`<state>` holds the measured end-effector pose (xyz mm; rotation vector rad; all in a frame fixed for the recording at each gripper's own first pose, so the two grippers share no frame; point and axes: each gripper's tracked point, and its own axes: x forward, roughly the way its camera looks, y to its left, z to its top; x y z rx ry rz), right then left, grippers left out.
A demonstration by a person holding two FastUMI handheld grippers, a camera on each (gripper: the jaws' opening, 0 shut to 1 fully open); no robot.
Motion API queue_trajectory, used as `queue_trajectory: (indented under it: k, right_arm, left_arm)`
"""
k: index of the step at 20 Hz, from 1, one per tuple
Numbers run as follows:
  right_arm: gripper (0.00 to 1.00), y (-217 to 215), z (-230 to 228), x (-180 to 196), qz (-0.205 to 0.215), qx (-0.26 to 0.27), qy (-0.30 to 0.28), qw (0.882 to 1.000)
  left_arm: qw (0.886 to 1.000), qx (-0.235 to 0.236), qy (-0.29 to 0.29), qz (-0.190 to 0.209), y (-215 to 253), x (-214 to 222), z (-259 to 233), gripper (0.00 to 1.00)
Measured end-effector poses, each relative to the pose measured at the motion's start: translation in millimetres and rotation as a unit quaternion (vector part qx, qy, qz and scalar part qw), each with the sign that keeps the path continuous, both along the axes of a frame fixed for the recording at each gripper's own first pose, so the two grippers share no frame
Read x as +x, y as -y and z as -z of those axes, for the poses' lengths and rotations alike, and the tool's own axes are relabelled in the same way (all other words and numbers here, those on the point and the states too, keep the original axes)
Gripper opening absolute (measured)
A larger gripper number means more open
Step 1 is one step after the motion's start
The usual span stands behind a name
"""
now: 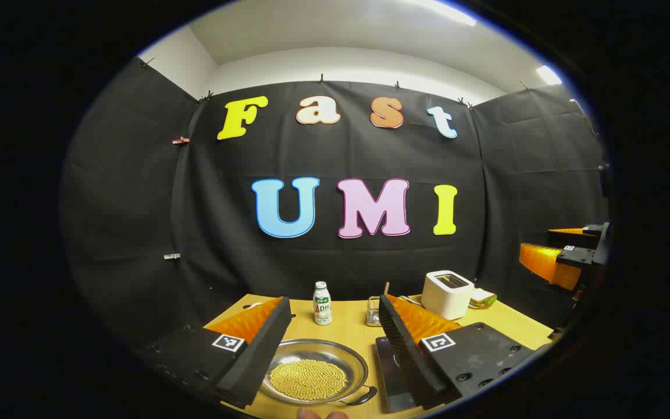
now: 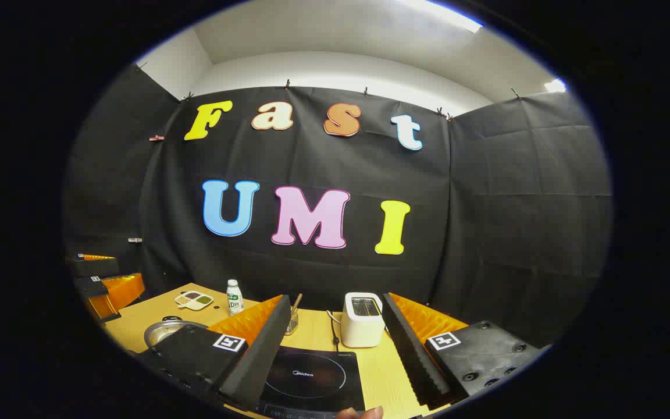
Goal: First push the handle of the pot to place it horizontally, then grasp the pot with both hands and set it on the induction cooktop.
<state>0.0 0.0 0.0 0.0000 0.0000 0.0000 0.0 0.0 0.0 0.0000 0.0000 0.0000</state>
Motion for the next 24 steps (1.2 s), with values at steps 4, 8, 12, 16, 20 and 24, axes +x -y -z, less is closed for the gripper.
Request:
queue_trajectory:
  k: [4, 8, 12, 16, 20, 24]
  right_arm:
    - [0.98, 0, 0, 0, 0.000, 0.000, 0.000, 1.000]
    - [0.98, 0, -2, -1, 0.000, 0.001, 0.002, 1.000]
    - [0.98, 0, -2, -1, 0.000, 0.001, 0.002, 1.000]
    - [0.98, 0, -2, -2, 0.000, 0.000, 0.002, 1.000]
    - [0.98, 1, -3, -2, 0.000, 0.001, 0.002, 1.000]
    - [0.96, -1, -3, -1, 0.000, -0.001, 0.001, 1.000]
  left_arm:
    - [1.000, -0.001, 0.001, 0.000, 0, -1, 0, 0.95]
    - [1.000, 0.001, 0.006, 0.001, 0, -2, -3, 0.95]
    - [1.000, 0.003, 0.012, 0.001, 0, -2, -8, 0.95]
    - [1.000, 0.006, 0.017, 0.002, 0, -3, -10, 0.97]
    - [1.000, 0.004, 0.018, 0.002, 0, -3, -11, 0.94]
    - [1.000, 0.004, 0.023, 0.004, -1, -3, -14, 0.94]
